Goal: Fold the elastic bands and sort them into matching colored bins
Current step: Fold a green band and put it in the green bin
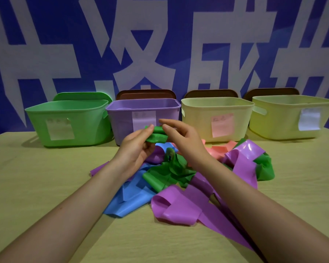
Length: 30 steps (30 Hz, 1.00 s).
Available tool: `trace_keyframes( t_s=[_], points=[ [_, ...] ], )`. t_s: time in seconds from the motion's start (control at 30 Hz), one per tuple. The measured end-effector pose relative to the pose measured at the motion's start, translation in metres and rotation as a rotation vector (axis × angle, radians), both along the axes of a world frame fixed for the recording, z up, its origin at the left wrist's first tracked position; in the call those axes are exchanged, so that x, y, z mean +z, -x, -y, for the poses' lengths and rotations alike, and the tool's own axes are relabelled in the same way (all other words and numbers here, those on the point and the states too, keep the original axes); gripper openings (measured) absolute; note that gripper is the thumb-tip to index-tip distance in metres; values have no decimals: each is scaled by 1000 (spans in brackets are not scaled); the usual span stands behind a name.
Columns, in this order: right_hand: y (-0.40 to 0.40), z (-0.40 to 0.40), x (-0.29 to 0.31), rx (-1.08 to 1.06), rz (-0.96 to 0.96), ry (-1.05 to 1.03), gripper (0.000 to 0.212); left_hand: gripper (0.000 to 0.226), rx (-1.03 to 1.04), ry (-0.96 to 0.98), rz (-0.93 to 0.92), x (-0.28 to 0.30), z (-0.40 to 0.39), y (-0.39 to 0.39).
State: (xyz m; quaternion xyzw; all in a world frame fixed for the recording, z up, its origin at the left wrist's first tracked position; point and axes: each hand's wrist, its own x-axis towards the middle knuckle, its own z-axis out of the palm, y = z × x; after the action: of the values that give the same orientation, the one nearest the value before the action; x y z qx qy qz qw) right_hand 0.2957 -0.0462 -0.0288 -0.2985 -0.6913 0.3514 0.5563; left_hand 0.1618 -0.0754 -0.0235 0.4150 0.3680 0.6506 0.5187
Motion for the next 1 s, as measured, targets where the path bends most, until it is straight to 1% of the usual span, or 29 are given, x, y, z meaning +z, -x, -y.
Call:
trace_keyframes(
  t_s=[0.07,0.1,0.17,0.23,0.3,0.37,0.5,0.6,0.67,0.77,0.8,0.83,0.87,0.93,1.0],
  points=[
    [1,-2,0,-8,-37,100,27,14,0,-38,-70,0,2,-1],
    [1,-2,0,10,-44,147,26,14,10,-58,-109,-1,3,-1],
    [2,-2,0,42,-53,205,16,15,22,-93,-156,-2,3,0],
    [3,-2,0,56,-92,244,7,14,19,-110,-127,-4,3,0],
    [3,-3,0,64,-128,256,5,16,10,-84,-89,-5,3,-1],
    [3,-2,0,78,-157,284,5,19,8,-35,-112,-6,2,-2],
    [7,-1,-3,75,-219,339,8,24,80,1,-293,-11,-4,-2],
    [9,-2,-6,-24,-232,342,9,26,150,-43,-480,-15,-5,-1],
    [7,-6,-6,-111,-254,364,12,27,158,-58,-532,-16,-2,-5],
    [3,-12,-7,-142,-337,403,17,24,137,-68,-515,-15,5,-19],
    [3,-13,-8,-153,-341,386,18,24,133,-74,-502,-15,7,-22],
    [2,-12,-8,-174,-302,317,20,25,135,-80,-473,-15,8,-24],
    [1,-10,-9,-191,-235,204,21,25,143,-79,-424,-15,8,-24],
    [0,-6,-9,-143,-126,-8,22,24,154,-63,-262,-13,9,-22],
    [-2,-3,-7,-73,-74,-82,23,23,138,-52,-116,-9,9,-21]
  ],
)
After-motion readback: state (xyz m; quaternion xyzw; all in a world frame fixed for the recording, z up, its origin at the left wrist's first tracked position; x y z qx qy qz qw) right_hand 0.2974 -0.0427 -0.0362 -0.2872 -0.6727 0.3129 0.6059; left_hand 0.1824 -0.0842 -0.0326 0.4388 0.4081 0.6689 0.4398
